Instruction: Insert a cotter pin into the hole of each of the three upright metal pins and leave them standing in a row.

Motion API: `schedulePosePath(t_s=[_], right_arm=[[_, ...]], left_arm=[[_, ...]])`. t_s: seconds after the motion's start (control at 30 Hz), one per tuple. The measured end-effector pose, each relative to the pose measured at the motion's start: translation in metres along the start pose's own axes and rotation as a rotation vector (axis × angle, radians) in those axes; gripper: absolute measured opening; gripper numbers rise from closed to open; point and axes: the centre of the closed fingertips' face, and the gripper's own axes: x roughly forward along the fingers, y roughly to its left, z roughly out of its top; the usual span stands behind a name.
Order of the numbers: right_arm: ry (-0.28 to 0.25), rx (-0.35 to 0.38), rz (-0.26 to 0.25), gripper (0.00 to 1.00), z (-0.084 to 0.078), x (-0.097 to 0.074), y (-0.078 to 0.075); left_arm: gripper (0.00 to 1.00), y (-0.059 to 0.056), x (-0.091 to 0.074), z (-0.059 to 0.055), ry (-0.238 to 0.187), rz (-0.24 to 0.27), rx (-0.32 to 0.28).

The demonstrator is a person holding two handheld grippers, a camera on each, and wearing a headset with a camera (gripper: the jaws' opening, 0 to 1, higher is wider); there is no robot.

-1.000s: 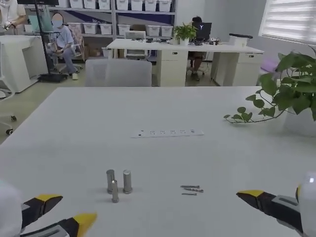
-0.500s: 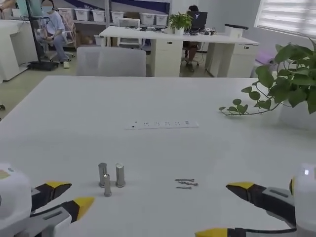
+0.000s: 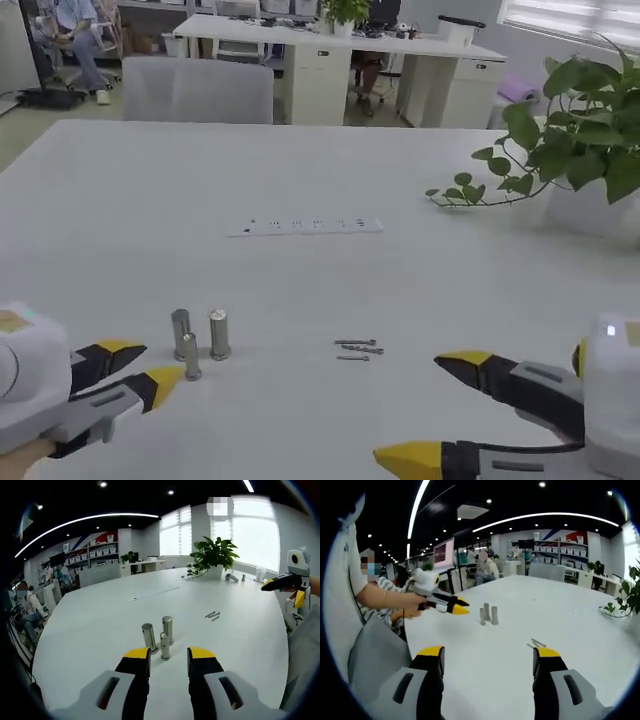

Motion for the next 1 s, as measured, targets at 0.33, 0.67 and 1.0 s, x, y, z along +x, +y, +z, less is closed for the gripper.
schedulePosePath(t_s=[0.33,0.67,1.0], right_arm=[[0.019,-0.017,0.009,0.72,0.0,0.006,0.0],[0.016,-0.008,0.015,0.71,0.0,0.01,-0.002],[0.036,-0.007,0.017,0.7,-0.005,0.015,-0.003]], left_arm=[[0.26,0.007,0.026,-0.008,0.011,-0.004,-0.005],[0.22,0.008,0.043,-0.017,0.025,-0.025,-0.005],[0.14,0.008,0.054,-0.018,0.019,-0.038,0.01]])
